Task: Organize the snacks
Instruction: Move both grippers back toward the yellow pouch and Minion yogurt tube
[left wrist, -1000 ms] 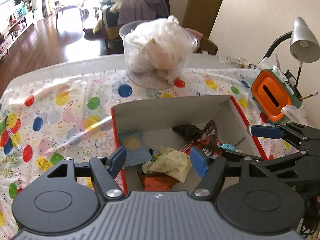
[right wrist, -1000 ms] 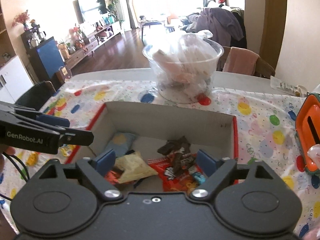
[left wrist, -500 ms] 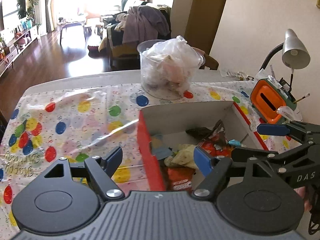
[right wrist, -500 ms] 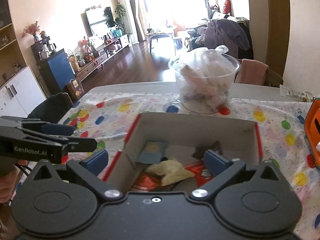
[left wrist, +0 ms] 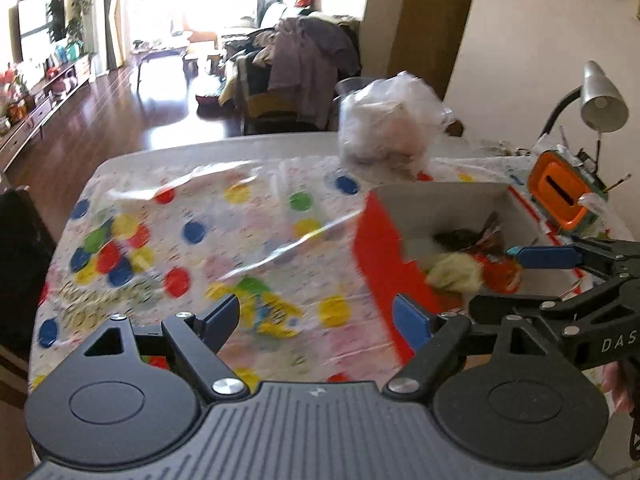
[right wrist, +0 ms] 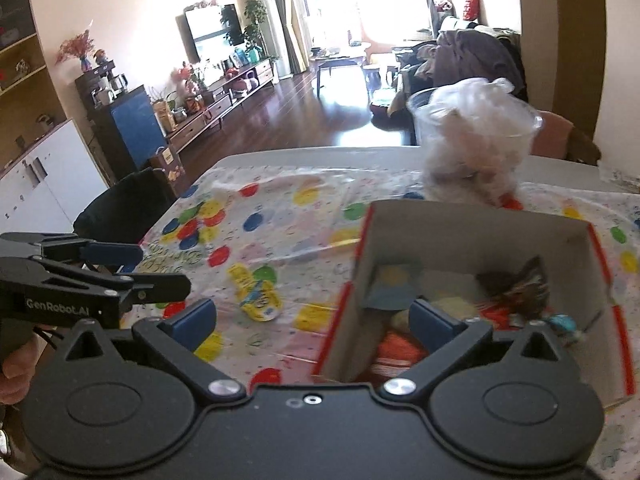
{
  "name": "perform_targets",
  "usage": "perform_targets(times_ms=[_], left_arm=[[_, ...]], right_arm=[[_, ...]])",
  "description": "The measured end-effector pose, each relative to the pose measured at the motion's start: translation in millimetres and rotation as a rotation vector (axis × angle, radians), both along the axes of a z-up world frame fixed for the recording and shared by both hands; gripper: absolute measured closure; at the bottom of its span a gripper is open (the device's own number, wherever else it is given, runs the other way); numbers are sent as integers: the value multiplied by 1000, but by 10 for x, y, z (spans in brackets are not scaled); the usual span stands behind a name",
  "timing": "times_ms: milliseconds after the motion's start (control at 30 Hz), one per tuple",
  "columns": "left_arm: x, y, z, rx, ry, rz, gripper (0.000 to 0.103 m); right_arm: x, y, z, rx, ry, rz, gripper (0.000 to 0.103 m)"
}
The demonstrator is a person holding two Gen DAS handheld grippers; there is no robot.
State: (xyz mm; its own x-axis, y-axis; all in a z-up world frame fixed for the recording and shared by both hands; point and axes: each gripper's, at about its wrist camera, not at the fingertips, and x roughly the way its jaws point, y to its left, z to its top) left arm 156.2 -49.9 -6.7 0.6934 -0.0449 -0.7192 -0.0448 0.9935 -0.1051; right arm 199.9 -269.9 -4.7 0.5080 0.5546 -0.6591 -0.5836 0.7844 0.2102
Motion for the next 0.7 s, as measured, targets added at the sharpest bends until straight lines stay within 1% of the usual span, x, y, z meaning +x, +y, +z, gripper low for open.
perform_targets(times_ms=[167,367,533,600,700], left_arm=[[-123,417,-154,-17,43,45,19],[-231,815,-406,-44,105,96,19],[-274,1064,-632,-44,147,175,19],[-263,1152,-750,-76,185,192,19],[-244,1232,-882,-99,213,200,19]], right_arm=[[-41,366,-120,-35,-2,31,0],[-51,795,-294,-92,-12,106,1],[52,1075,-502,-144,18,131,2],[117,1177,-601,-171,30,142,2],[235,1331,-743,-212,56,155,4]])
